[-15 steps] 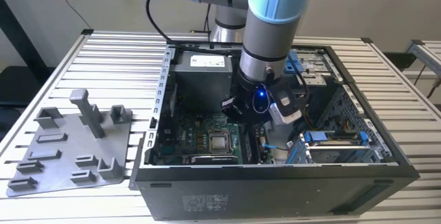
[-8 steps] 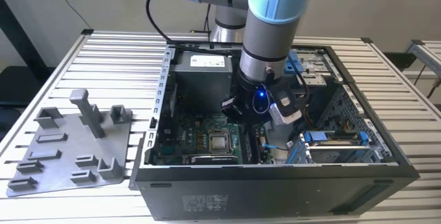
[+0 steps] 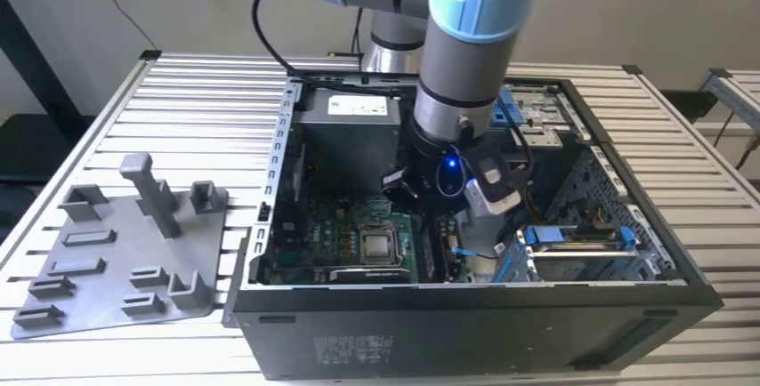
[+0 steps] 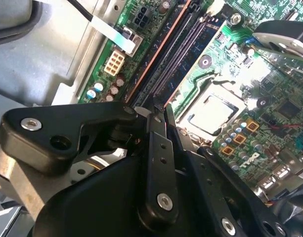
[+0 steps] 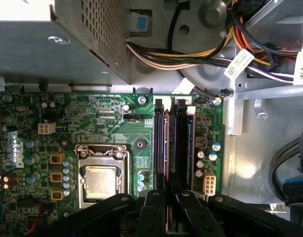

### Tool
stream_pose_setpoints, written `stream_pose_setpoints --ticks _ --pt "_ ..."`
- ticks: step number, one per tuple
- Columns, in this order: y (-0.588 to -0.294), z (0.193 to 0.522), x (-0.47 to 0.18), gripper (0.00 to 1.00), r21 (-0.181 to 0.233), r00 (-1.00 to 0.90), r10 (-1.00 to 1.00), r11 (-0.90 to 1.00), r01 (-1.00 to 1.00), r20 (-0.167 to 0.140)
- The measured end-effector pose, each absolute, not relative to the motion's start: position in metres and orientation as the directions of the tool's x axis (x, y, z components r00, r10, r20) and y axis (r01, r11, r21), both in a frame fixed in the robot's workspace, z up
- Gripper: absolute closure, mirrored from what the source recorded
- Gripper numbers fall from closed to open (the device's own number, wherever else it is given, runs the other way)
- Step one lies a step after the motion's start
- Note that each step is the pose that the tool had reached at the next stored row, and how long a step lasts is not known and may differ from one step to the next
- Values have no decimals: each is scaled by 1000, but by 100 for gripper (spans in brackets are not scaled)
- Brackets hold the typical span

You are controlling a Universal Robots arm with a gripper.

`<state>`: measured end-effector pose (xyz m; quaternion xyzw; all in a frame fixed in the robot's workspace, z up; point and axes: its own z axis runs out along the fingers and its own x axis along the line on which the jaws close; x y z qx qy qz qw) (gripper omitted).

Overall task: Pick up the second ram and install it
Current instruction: 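Insert the second ram into the second slot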

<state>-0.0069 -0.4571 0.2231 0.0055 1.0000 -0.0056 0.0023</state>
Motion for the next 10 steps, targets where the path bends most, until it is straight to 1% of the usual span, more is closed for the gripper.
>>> stream_pose_setpoints --ticks 10 --pt "-458 219 -6 86 -10 -1000 17 1000 17 -5"
